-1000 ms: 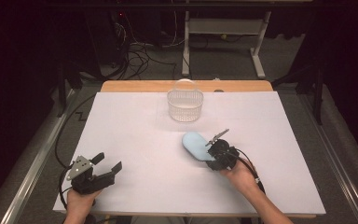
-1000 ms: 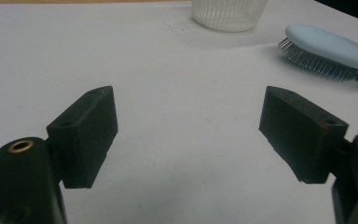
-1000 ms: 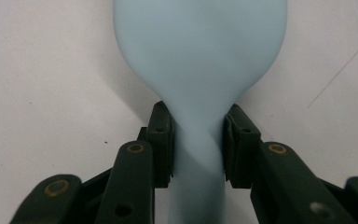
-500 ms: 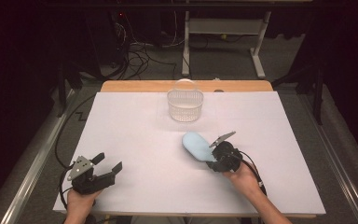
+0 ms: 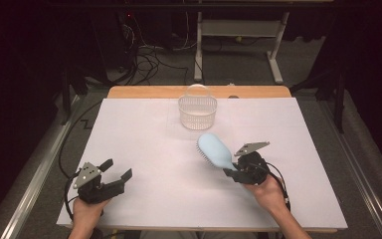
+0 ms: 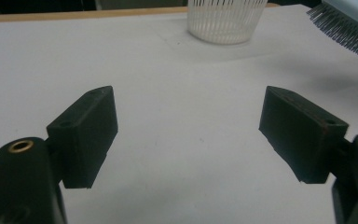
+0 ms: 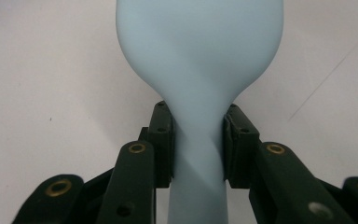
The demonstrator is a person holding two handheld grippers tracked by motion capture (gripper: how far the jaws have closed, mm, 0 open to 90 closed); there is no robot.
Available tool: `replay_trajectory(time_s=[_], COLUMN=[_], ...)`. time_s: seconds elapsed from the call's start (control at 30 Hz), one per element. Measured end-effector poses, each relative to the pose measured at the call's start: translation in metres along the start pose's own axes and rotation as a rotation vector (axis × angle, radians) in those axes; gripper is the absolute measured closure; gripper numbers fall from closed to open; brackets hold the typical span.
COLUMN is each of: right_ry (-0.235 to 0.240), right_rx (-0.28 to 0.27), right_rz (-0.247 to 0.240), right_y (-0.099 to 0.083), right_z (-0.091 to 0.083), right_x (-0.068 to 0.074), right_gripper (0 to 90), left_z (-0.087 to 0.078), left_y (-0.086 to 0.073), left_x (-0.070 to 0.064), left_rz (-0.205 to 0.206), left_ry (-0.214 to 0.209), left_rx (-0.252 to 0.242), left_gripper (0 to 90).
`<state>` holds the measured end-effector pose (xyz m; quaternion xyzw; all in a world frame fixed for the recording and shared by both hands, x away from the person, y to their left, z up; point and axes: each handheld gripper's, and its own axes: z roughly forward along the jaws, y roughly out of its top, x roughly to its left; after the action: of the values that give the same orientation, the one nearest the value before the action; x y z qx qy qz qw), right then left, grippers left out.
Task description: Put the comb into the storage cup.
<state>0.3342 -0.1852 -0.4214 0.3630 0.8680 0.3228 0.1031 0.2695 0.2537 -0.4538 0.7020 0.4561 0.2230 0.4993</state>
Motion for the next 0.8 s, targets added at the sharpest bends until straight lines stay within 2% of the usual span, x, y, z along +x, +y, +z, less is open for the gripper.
replay_trajectory(time_s=[0.13, 0.4, 0.5, 0.63, 0.8], right_ry=[0.007, 0.009, 0.011, 0.011, 0.013], right_rx=[-0.067, -0.082, -0.081, -0.086, -0.098], right_rz=[0.026, 0.019, 0.021, 0.021, 0.021], right_y=[-0.003, -0.006, -0.006, -0.006, -0.005], right_z=[-0.008, -0.013, -0.012, -0.012, -0.012], right_x=[-0.002, -0.005, -0.003, -0.002, -0.003], right_gripper=[69.9, 69.9, 69.9, 69.9, 69.9], left_z=[0.007, 0.025, 0.032, 0.042, 0.047], left_y=[0.011, 0.027, 0.028, 0.029, 0.033], left_x=[-0.005, -0.019, -0.026, -0.036, -0.043], left_rz=[0.02, 0.048, 0.053, 0.085, 0.094], left_ry=[-0.017, -0.061, -0.091, -0.126, -0.161], left_rx=[0.01, 0.024, 0.037, 0.067, 0.066], left_gripper=[18.8, 18.8, 18.8, 18.8, 18.8])
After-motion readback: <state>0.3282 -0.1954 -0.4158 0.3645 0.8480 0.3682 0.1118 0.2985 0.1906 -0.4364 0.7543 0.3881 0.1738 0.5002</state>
